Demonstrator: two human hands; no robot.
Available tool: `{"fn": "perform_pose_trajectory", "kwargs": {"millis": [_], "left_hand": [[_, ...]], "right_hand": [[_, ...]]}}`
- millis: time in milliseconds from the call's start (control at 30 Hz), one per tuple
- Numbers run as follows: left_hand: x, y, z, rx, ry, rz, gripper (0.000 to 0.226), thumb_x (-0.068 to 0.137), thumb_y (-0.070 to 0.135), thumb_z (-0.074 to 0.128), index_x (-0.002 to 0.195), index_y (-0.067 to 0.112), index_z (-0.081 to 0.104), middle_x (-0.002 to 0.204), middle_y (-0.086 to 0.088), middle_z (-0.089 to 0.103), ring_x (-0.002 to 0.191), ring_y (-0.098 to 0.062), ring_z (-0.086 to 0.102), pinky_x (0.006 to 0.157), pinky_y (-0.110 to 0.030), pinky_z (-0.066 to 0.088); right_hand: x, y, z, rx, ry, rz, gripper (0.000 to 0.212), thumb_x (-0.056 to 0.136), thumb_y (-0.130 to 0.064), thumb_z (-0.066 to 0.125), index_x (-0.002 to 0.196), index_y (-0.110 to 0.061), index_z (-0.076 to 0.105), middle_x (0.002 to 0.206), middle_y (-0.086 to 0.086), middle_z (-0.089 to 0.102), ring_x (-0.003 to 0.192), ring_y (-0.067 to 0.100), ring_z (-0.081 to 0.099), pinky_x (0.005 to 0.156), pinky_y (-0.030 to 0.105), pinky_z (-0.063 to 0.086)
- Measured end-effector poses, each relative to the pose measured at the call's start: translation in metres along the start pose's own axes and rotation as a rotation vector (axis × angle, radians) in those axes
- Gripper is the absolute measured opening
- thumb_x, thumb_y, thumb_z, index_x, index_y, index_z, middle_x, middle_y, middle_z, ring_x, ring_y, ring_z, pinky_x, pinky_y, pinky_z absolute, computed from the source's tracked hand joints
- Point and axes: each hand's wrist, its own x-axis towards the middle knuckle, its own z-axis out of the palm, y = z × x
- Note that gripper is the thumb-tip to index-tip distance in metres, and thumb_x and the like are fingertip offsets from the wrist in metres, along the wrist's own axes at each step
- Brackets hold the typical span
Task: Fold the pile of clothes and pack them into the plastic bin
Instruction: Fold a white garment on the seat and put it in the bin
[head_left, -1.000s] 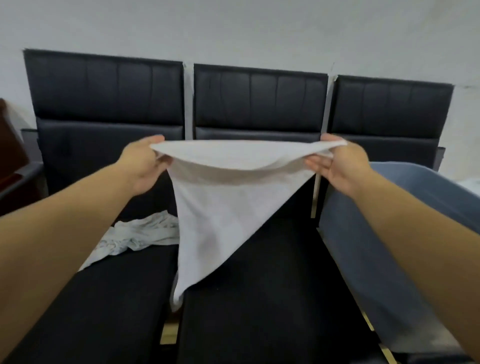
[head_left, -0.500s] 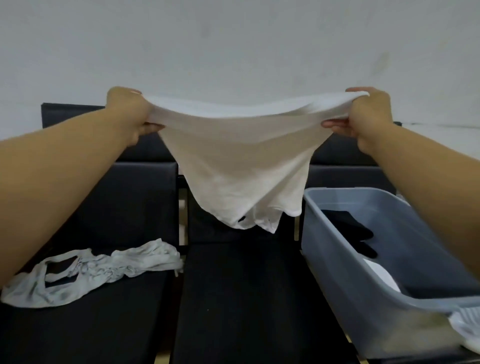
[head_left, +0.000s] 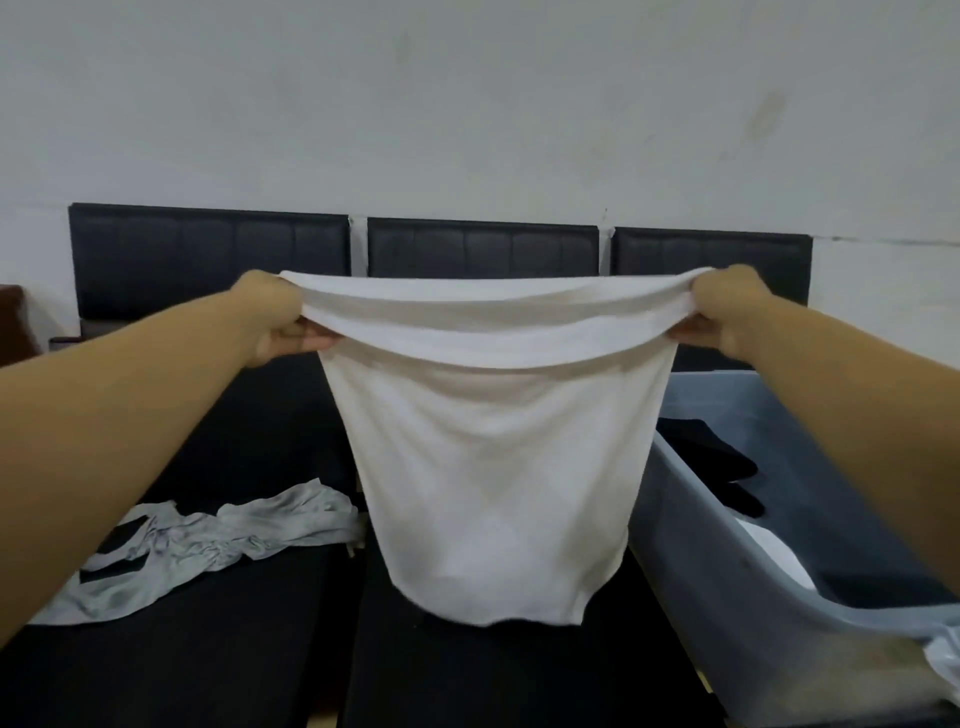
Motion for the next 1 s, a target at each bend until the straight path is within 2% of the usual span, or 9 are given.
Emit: {"fn": "perform_pose_trajectory", "kwargs": {"millis": [67, 167, 233, 367, 533, 733, 833, 900, 1000], "left_hand": [[0.008, -0.009, 0.003, -0.044, -0.044, -0.029, 0.021, 0.105, 0.0, 0.036, 0.106, 0.006, 0.057, 0.111, -0.016, 0.064, 0.097, -0.032, 0.068, 0.079, -0.043, 0.058], [0.019, -0.016, 0.007, -0.168, -0.091, -0.007, 0.033, 0.106, 0.006, 0.039, 0.134, 0.014, 0.055, 0.125, -0.014, 0.06, 0.106, -0.029, 0.065, 0.081, -0.039, 0.056], [0.023, -0.014, 0.011, -0.188, -0.124, 0.064, 0.04, 0.106, 0.011, 0.041, 0.144, 0.021, 0.05, 0.132, -0.009, 0.056, 0.113, -0.025, 0.06, 0.085, -0.037, 0.055], [0.018, 0.005, 0.018, -0.205, -0.108, 0.23, 0.042, 0.108, 0.027, 0.04, 0.149, 0.032, 0.045, 0.145, -0.001, 0.05, 0.125, -0.021, 0.054, 0.106, -0.043, 0.047], [-0.002, 0.032, 0.01, -0.288, -0.103, 0.352, 0.041, 0.108, 0.032, 0.04, 0.149, 0.034, 0.044, 0.142, 0.005, 0.052, 0.123, -0.016, 0.055, 0.102, -0.042, 0.051], [-0.038, 0.042, -0.013, -0.294, -0.119, 0.397, 0.034, 0.107, 0.03, 0.044, 0.14, 0.029, 0.054, 0.133, 0.004, 0.058, 0.118, -0.017, 0.06, 0.092, -0.041, 0.058], [-0.056, 0.021, -0.031, -0.158, -0.181, 0.308, 0.027, 0.107, 0.019, 0.041, 0.119, 0.021, 0.065, 0.121, -0.004, 0.068, 0.109, -0.022, 0.068, 0.081, -0.04, 0.061], [-0.062, -0.007, -0.043, 0.006, -0.205, 0.197, 0.024, 0.106, 0.016, 0.042, 0.11, 0.017, 0.066, 0.112, -0.009, 0.071, 0.097, -0.024, 0.072, 0.071, -0.036, 0.061], [-0.068, -0.079, -0.058, 0.247, -0.244, 0.016, 0.025, 0.107, 0.01, 0.038, 0.111, 0.009, 0.063, 0.098, -0.016, 0.069, 0.079, -0.025, 0.069, 0.064, -0.034, 0.059]], "right_hand": [[0.004, 0.011, 0.011, -0.006, -0.071, 0.014, 0.032, 0.104, -0.003, 0.038, 0.132, -0.006, 0.053, 0.125, 0.018, 0.058, 0.102, 0.032, 0.064, 0.075, 0.039, 0.059], [0.006, 0.02, 0.025, 0.007, -0.143, -0.075, 0.035, 0.105, -0.008, 0.041, 0.133, -0.015, 0.061, 0.13, 0.013, 0.058, 0.117, 0.033, 0.058, 0.099, 0.043, 0.052], [0.005, 0.018, 0.034, 0.012, -0.154, -0.177, 0.037, 0.105, -0.012, 0.04, 0.137, -0.019, 0.059, 0.13, 0.008, 0.059, 0.115, 0.027, 0.057, 0.098, 0.04, 0.051], [-0.006, -0.006, 0.039, 0.108, -0.134, -0.325, 0.036, 0.106, -0.017, 0.039, 0.134, -0.024, 0.06, 0.116, -0.003, 0.063, 0.102, 0.015, 0.059, 0.078, 0.027, 0.049], [-0.019, -0.031, 0.031, 0.139, -0.105, -0.432, 0.04, 0.105, -0.016, 0.035, 0.133, -0.027, 0.061, 0.135, -0.001, 0.06, 0.121, 0.02, 0.056, 0.104, 0.036, 0.049], [-0.045, -0.033, 0.017, 0.171, -0.105, -0.478, 0.036, 0.105, -0.018, 0.038, 0.13, -0.024, 0.063, 0.134, 0.002, 0.061, 0.122, 0.02, 0.057, 0.107, 0.038, 0.049], [-0.062, -0.009, 0.01, 0.065, -0.158, -0.364, 0.035, 0.104, -0.011, 0.041, 0.128, -0.017, 0.065, 0.127, 0.009, 0.065, 0.111, 0.025, 0.063, 0.099, 0.042, 0.054], [-0.076, 0.02, 0.003, -0.089, -0.244, -0.234, 0.032, 0.101, -0.002, 0.043, 0.12, -0.013, 0.066, 0.116, 0.018, 0.069, 0.091, 0.028, 0.068, 0.077, 0.042, 0.06], [-0.098, 0.078, -0.01, -0.418, -0.385, -0.095, 0.025, 0.102, 0.0, 0.041, 0.107, -0.013, 0.061, 0.089, 0.021, 0.072, 0.062, 0.03, 0.073, 0.047, 0.033, 0.057]]}}
